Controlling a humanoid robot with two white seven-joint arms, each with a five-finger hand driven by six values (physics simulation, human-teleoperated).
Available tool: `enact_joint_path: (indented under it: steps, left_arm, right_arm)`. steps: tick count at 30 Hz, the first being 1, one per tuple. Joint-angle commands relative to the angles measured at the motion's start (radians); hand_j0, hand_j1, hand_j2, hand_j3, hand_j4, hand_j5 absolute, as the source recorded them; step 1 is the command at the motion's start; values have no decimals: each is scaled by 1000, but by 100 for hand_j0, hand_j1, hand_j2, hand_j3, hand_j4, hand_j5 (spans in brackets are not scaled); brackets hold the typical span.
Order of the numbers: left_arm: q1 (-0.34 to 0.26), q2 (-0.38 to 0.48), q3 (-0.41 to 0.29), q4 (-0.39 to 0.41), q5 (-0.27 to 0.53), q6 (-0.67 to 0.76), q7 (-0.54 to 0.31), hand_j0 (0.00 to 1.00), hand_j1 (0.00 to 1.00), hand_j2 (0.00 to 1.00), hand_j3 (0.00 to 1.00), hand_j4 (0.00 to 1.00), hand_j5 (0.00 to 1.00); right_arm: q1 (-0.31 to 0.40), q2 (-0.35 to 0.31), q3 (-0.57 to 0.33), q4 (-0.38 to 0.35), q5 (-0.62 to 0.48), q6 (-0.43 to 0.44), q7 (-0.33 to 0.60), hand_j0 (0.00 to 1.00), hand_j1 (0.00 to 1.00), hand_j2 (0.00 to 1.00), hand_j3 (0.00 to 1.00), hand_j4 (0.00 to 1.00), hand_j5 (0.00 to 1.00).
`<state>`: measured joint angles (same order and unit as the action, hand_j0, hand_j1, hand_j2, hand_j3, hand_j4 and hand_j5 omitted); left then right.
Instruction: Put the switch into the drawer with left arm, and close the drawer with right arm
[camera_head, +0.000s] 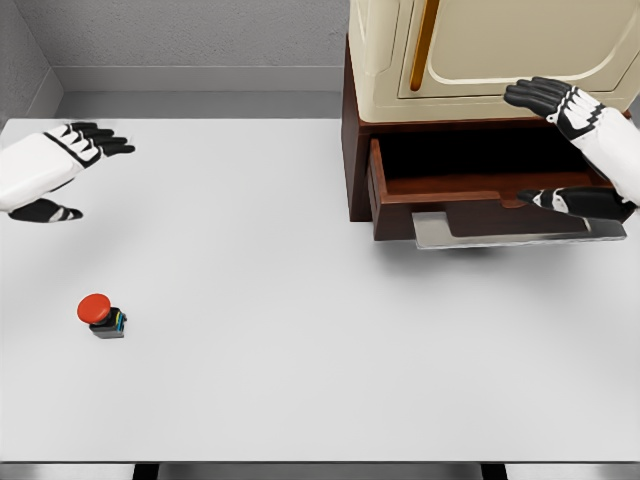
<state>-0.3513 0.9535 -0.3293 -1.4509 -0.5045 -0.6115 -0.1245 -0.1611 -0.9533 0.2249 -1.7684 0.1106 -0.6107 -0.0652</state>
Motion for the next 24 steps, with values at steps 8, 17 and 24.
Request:
enact_joint_path:
  steps: [8, 17, 24]
  left_arm:
    - [2, 83, -62, -31, -20, 1, -4, 100, 100, 100, 100, 100, 100]
    - [41, 218, -116, -91, -6, 1, -3, 100, 100, 100, 100, 100, 100]
    - [87, 271, -112, -151, 1, 1, -1, 100, 100, 100, 100, 100, 100]
  right_arm:
    - [2, 11, -2, 0, -5, 0, -1, 100, 100, 100, 100, 100, 100]
    - [2, 27, -25, 1, -6, 0, -1, 100, 100, 100, 100, 100, 100]
    - [5, 31, -32, 1, -6, 0, -1, 100, 100, 100, 100, 100, 100]
